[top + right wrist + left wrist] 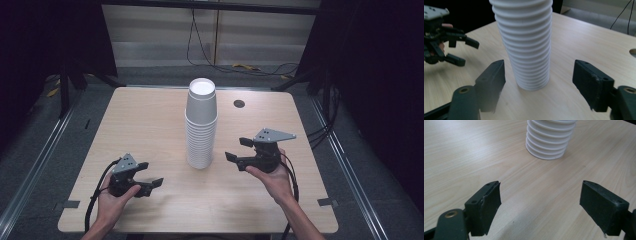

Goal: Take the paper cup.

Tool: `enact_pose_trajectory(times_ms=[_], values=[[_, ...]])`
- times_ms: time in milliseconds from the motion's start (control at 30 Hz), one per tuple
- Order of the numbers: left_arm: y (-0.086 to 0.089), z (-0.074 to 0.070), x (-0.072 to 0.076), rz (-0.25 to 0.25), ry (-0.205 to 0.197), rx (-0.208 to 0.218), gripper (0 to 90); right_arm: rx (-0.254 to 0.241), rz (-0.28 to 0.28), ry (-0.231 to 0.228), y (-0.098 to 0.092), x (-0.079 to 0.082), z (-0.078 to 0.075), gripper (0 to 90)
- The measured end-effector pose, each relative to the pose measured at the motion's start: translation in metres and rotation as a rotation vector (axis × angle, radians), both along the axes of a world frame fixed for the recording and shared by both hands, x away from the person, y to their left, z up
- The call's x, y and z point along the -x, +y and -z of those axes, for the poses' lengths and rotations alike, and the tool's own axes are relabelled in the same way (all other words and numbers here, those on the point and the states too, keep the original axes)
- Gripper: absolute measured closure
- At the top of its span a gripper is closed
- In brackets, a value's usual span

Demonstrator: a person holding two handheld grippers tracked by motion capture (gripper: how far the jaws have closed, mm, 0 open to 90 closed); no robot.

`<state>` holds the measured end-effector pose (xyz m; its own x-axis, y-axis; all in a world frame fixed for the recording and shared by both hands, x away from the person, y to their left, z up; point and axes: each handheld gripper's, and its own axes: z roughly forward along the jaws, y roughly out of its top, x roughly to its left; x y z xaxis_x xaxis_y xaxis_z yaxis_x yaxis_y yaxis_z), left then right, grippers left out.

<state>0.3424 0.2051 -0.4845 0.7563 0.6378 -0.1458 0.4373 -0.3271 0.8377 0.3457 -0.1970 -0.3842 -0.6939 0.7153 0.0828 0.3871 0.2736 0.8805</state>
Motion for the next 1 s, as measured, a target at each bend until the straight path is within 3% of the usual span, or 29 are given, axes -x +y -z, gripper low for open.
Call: enact_pose_trajectory(times_ms=[400, 633, 1000], values=[[0.0, 0.0, 0.001, -0.002, 0.003, 0.002, 16.9, -0.041, -0.055, -0.006, 0.014, -0.015, -0.025, 15.8], [-0.001, 0.001, 0.001, 0.004, 0.008, -0.002, 16.9, -0.056, -0.068, -0.022, 0.021, -0.022, -0.035, 14.5], [0.004, 0.0, 0.002, -0.027, 0.0, 0.002, 16.9, -0.074, -0.087, -0.053, 0.028, -0.026, -0.045, 14.4]])
